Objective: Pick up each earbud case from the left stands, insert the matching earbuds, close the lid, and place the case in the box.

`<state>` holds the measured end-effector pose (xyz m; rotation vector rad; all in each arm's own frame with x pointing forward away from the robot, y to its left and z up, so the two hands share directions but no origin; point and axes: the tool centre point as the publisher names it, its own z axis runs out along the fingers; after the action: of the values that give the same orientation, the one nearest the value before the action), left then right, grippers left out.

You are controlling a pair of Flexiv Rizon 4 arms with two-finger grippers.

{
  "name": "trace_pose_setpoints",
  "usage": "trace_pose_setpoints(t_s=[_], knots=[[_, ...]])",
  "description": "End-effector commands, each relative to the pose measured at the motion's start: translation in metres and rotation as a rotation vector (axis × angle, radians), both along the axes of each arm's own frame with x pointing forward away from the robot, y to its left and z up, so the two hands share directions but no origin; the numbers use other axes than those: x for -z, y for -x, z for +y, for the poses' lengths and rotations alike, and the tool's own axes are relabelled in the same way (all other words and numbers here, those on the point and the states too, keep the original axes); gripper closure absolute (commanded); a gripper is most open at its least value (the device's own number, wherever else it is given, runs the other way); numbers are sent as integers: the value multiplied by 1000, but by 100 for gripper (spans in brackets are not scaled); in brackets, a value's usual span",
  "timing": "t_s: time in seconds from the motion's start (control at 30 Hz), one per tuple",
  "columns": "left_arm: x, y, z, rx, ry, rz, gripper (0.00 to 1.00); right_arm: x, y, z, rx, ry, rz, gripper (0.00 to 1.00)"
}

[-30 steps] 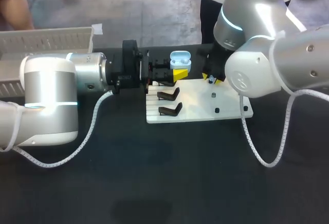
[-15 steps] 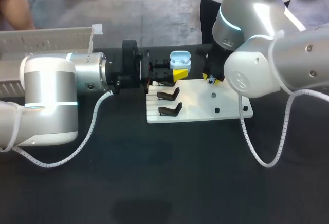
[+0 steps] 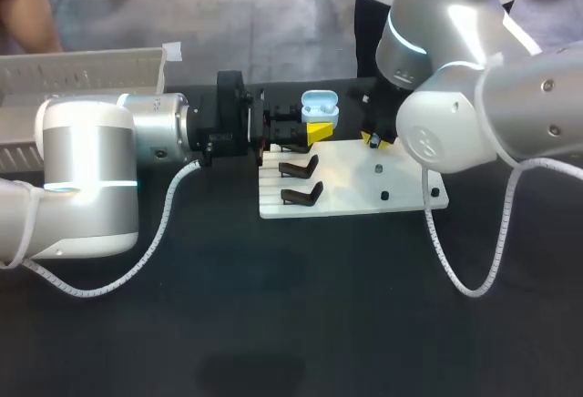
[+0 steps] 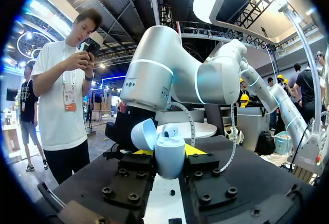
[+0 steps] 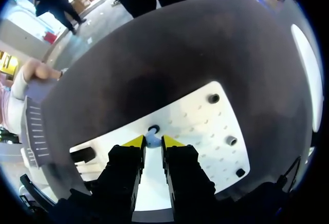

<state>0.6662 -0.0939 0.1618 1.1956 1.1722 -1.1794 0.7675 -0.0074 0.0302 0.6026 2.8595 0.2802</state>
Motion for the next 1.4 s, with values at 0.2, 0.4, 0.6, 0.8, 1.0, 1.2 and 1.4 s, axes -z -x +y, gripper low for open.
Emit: trace_pose_setpoints(t_s=[0.2, 0.4, 0.6, 0.8, 1.0, 1.2, 1.4], knots=[[1, 1, 0, -6, 4, -4, 100, -8, 9, -5, -5, -10, 9, 100], [1, 1, 0, -6, 4, -4, 100, -23, 22, -9, -17, -30, -8, 100], [1, 1, 0, -6, 4, -4, 100, -41, 38, -12, -67, -55, -15, 100], [1, 1, 0, -6, 4, -4, 100, -66, 55, -16, -164, -82, -21, 100], [1, 1, 0, -6, 4, -4, 100, -95, 78, -15, -284, -84, -37, 100], [1, 1, 0, -6, 4, -4, 100, -119, 101, -10, -418, -81, -14, 100], [1, 1, 0, -6, 4, -4, 100, -140, 121, -1, -516, -57, -1, 100]])
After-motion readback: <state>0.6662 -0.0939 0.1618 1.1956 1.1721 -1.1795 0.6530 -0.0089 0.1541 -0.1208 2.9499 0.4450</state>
